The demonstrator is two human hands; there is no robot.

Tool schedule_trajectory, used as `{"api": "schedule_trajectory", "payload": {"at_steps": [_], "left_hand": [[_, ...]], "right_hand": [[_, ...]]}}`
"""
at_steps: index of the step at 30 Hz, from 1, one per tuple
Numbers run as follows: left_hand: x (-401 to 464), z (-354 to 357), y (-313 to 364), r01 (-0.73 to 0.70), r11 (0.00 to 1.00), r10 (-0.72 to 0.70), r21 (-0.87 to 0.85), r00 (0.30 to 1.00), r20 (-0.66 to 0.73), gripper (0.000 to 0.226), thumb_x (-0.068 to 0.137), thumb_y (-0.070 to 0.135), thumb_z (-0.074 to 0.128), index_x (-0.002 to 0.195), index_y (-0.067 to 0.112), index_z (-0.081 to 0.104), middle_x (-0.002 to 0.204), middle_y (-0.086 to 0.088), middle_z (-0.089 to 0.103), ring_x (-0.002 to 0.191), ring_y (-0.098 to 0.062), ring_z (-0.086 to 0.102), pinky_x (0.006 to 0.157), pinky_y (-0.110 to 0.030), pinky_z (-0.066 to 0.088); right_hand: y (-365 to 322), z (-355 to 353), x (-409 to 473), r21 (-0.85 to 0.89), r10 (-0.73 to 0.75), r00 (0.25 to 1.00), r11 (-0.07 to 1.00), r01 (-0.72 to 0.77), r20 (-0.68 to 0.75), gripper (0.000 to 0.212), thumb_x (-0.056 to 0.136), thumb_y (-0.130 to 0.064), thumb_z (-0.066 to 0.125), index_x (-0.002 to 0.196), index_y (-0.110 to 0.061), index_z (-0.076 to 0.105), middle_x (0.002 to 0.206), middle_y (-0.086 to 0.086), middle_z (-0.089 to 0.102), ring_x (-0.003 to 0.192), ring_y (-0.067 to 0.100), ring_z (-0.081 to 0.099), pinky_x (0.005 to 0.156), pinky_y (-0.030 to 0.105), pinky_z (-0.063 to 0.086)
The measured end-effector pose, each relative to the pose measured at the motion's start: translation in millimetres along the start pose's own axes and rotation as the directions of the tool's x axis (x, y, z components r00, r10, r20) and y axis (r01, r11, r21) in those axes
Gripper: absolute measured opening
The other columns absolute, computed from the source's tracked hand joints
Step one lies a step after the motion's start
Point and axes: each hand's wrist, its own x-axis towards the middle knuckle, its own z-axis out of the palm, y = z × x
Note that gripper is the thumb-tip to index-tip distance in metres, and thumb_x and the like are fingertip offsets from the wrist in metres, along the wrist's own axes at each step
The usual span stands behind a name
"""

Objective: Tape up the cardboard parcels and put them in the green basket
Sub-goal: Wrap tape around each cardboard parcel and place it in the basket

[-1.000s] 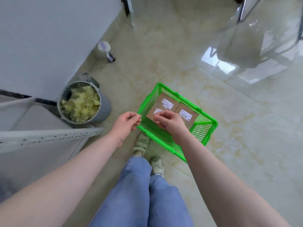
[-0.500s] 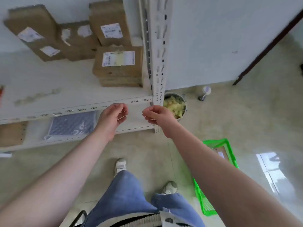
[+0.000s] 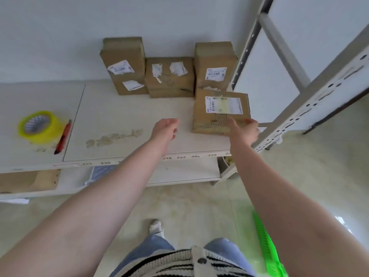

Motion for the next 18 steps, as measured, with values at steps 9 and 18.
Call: {"api": "schedule_trajectory", "payload": {"at_steps": [9, 18], "left_hand": [[43.7, 57.0, 32.8, -0.035, 0.959, -0.032, 0.280, 0.972, 0.231, 0.048, 0.097, 0.038, 0.059, 0.135, 0.010, 0.051, 0.119, 0.001, 0.054, 0.107, -0.018, 0.050, 0.084, -0.028, 0.033], [62.4, 55.5, 28.5, 0.063, 0.981, -0.075, 0.186, 0.996, 0.055, 0.063, 0.087, 0.050, 0.069, 0.129, 0.015, 0.037, 0.120, 0.002, 0.058, 0.093, -0.014, 0.057, 0.076, -0.027, 0.041]], "right_hand": [[-2.6, -1.5, 35.4, 0.030, 0.112, 0.991, 0.993, -0.115, 0.070, 0.088, 0.079, -0.044, 0.077, 0.148, -0.016, 0.030, 0.136, 0.004, 0.052, 0.119, 0.024, 0.053, 0.098, 0.036, 0.044], [-9.1, 30.2, 31.0, 0.053, 0.107, 0.993, 0.993, -0.109, 0.045, 0.051, 0.080, -0.050, 0.072, 0.116, -0.014, 0.065, 0.095, -0.006, 0.067, 0.083, 0.015, 0.063, 0.065, 0.026, 0.047]]}}
